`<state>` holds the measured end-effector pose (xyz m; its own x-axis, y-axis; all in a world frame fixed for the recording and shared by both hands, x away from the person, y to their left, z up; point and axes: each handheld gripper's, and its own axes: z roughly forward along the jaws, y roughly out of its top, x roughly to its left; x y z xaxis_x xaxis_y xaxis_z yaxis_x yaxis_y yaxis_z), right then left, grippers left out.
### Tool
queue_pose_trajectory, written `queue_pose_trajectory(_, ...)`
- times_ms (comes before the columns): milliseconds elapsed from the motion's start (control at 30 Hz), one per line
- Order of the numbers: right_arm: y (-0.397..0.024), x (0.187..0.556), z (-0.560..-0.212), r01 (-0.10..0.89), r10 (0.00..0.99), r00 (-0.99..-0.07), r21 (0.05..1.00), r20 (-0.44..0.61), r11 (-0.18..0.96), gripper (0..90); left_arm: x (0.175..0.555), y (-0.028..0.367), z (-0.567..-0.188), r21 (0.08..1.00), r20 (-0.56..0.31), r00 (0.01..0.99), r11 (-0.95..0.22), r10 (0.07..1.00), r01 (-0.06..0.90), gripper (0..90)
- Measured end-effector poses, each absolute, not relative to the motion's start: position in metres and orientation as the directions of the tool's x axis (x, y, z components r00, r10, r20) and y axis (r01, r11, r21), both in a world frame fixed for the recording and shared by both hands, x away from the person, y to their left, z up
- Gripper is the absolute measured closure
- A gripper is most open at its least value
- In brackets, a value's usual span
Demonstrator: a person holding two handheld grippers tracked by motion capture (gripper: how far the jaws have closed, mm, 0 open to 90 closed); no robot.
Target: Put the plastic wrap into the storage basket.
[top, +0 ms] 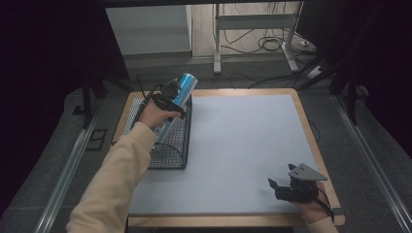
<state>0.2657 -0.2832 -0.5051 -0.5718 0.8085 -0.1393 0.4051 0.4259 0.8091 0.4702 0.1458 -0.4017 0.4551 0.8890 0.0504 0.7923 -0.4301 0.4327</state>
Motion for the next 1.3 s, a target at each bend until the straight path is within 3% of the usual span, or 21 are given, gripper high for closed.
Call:
queue_pose_trajectory(767,-0.280,0.262,-0.501,0.390,0.807,-0.570,0.815,-0.152,0.428,12.7,0.382,0.100,-0.374,0.594,-0.048,0.655,-0.506,0.754,0.625,13.7)
queue_pose_trajectory(1300,-0.280,0.262,-0.501,0.390,0.806,-0.571,0.813,-0.155,0.433,12.6,0.319,0.057,-0.414,0.614,-0.075,0.788,-0.594,0.611,0.520,14.4)
